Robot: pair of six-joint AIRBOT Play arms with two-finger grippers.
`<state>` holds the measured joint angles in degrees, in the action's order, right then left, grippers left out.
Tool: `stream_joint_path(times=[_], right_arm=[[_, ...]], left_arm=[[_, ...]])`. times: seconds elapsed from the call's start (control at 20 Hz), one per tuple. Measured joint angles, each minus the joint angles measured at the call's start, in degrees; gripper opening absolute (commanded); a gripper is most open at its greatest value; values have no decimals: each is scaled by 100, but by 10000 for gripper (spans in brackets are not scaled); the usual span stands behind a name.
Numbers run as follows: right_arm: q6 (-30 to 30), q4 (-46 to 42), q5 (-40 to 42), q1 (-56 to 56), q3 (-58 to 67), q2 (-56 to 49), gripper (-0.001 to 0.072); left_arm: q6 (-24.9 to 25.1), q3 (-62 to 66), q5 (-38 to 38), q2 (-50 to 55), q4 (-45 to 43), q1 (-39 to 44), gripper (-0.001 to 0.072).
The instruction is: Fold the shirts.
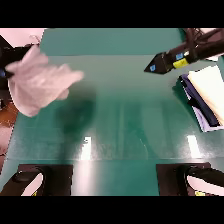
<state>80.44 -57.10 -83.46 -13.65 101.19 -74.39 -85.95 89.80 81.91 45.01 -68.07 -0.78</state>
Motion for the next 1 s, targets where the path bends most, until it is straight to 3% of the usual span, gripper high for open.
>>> stream_joint_path(times=[0.25, 0.6, 0.65, 0.7, 0.75, 0.8, 1.0], right_arm=[[0, -2, 245, 0, 730, 2, 15], [9, -7, 289, 0, 1117, 2, 15], [15, -9, 269, 0, 1132, 2, 15], [22, -9, 262, 0, 1139, 2, 15], [33, -11, 254, 0, 1147, 2, 15], [35, -20, 236, 0, 1152, 2, 15], [61, -223, 155, 0, 1158, 2, 15]], left_arm=[[592, 800, -319, 468, 1886, 146, 20], [876, 973, -278, 2345, 1878, 1805, 23], [911, 975, -306, 2675, 1840, 2055, 177], [964, 981, -361, 3016, 1805, 2280, 517], [1016, 986, -424, 3292, 1794, 2444, 677], [1043, 986, -420, 3534, 1755, 2551, 614], [1082, 988, -52, 3899, 1318, 2299, 603]])
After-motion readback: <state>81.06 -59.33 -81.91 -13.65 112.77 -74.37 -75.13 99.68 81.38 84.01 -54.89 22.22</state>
